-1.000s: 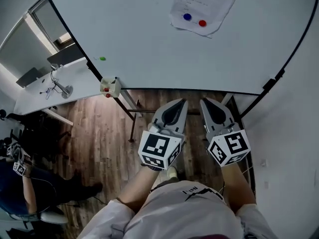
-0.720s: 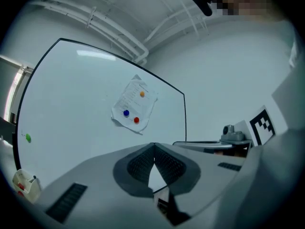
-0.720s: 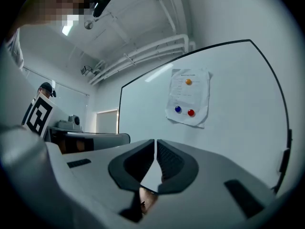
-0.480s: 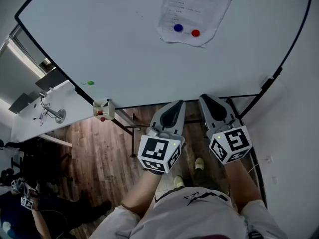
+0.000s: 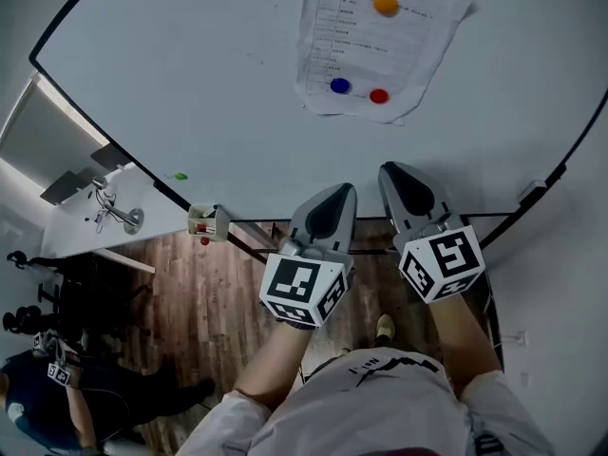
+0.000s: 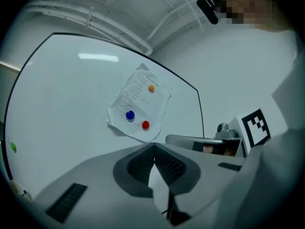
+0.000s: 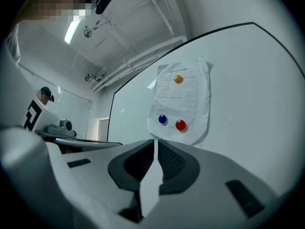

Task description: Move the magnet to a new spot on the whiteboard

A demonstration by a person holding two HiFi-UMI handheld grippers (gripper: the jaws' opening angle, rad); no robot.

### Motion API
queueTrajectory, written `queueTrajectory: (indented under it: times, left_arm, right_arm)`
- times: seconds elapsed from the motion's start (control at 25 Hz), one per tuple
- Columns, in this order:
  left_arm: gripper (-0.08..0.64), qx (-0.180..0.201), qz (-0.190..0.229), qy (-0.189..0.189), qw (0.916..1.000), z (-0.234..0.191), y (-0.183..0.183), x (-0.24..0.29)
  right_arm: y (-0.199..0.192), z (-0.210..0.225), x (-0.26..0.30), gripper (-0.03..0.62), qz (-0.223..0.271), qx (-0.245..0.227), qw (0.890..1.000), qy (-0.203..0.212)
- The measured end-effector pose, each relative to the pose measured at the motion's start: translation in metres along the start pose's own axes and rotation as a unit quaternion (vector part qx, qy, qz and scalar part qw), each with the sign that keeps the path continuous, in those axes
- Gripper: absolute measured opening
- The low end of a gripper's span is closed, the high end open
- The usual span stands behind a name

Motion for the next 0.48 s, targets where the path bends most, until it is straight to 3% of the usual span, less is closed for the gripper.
queueTrajectory:
  times: [0.24, 0.48]
  left_arm:
    - [0.011, -0.003, 0.009, 0.037, 0.9993, -0.003, 0.002, 0.036]
    - [0.011, 0.003, 0.006, 0.042, 0.9991, -0.007, 0.006, 0.044]
  right_arm:
    - [0.005, 0.031, 0.025, 0.017, 0.003, -0.019, 1.0, 0.021]
    - [0.009, 0.041, 0.042, 0.025, 0.007, -0.016, 1.0, 0.018]
Point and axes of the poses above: the fingertips, and each gripper's own axes: x forward along the fingers, z to its right, y out of its top, the point moved 10 cm from there along -x, backward along the fingers, and after that the axes turned 1 degree about -y, right-handed, at the moved point
